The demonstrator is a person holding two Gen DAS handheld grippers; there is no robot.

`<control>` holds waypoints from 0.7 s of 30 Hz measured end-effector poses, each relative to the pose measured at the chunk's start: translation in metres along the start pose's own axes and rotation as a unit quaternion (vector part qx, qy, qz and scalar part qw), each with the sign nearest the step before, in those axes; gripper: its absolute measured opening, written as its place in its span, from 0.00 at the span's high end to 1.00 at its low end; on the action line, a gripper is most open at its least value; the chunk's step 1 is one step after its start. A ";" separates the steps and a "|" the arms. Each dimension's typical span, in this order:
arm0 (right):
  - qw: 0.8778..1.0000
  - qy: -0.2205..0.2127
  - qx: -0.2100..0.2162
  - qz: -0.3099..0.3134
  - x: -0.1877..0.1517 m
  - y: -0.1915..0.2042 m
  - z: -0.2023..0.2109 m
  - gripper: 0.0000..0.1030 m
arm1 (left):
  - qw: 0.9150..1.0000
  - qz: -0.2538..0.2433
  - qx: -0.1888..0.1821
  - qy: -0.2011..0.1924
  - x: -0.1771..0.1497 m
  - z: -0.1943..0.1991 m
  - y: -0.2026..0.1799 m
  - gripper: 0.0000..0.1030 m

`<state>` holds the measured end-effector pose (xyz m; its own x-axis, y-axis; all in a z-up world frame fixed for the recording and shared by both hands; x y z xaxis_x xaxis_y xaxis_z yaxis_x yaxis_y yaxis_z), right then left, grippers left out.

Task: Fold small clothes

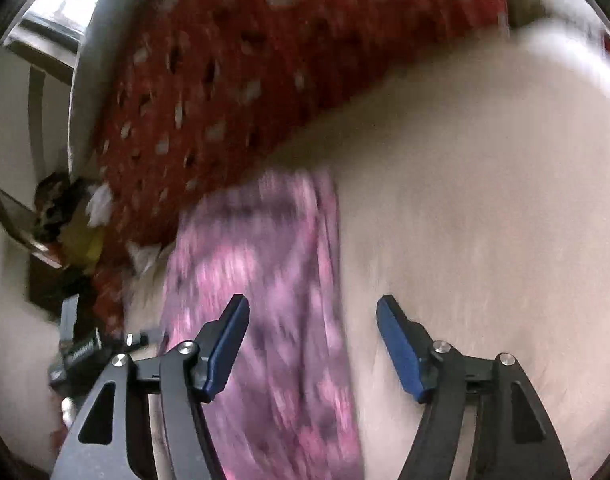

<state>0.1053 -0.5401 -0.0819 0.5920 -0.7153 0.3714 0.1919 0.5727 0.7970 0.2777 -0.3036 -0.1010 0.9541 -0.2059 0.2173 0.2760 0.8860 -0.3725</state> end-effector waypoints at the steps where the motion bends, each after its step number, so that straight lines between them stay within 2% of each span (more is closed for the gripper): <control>1: 1.000 -0.005 0.026 0.010 -0.008 0.004 0.001 0.33 | 1.000 -0.011 -0.010 0.010 -0.006 -0.001 -0.008 0.16; 3: 0.998 0.014 0.067 0.013 -0.017 0.015 -0.005 0.32 | 0.999 -0.027 -0.023 0.031 -0.014 -0.005 -0.022 0.16; 4: 0.997 0.029 0.077 0.014 -0.021 0.019 -0.011 0.31 | 0.999 -0.032 -0.008 0.026 -0.015 -0.006 -0.026 0.16; 6: 0.997 0.042 0.033 0.050 -0.023 0.026 -0.022 0.31 | 0.999 -0.024 0.005 0.022 -0.013 -0.005 -0.027 0.17; 7: 0.997 0.044 0.020 0.059 -0.023 0.028 -0.026 0.34 | 1.000 -0.012 0.006 0.018 -0.013 -0.002 -0.026 0.22; 9: 0.996 0.039 -0.013 0.080 -0.020 0.034 -0.029 0.47 | 0.999 -0.002 0.030 0.010 -0.013 0.003 -0.021 0.58; 11: 0.993 0.032 -0.036 0.111 -0.020 0.045 -0.029 0.67 | 0.999 -0.009 0.040 0.000 -0.015 0.010 -0.022 0.75; 12: 0.991 0.028 -0.043 0.125 -0.024 0.048 -0.025 0.73 | 0.999 -0.017 0.046 -0.011 -0.017 0.017 -0.023 0.78; 17: 0.980 0.004 -0.079 0.182 -0.032 0.085 -0.014 0.76 | 0.996 -0.049 0.062 -0.050 -0.029 0.053 -0.033 0.80; 21: 0.978 -0.008 -0.073 0.196 -0.045 0.115 -0.001 0.76 | 0.993 -0.064 0.068 -0.078 -0.048 0.094 -0.021 0.80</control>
<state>0.1017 -0.4419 -0.0069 0.6307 -0.4353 0.6424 0.0629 0.8538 0.5168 0.2151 -0.2739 -0.0190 0.8796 -0.2623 0.3968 0.3654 0.9067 -0.2108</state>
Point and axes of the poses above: each gripper's, at about its wrist camera, not at the fingertips, and z roughly against the way its jaws point, y to its left, x to its top, the point moved 6 cm from there along -z, roughly the way its jaws point, and after that the axes turned 11 degrees about x, right-handed, at the moved point
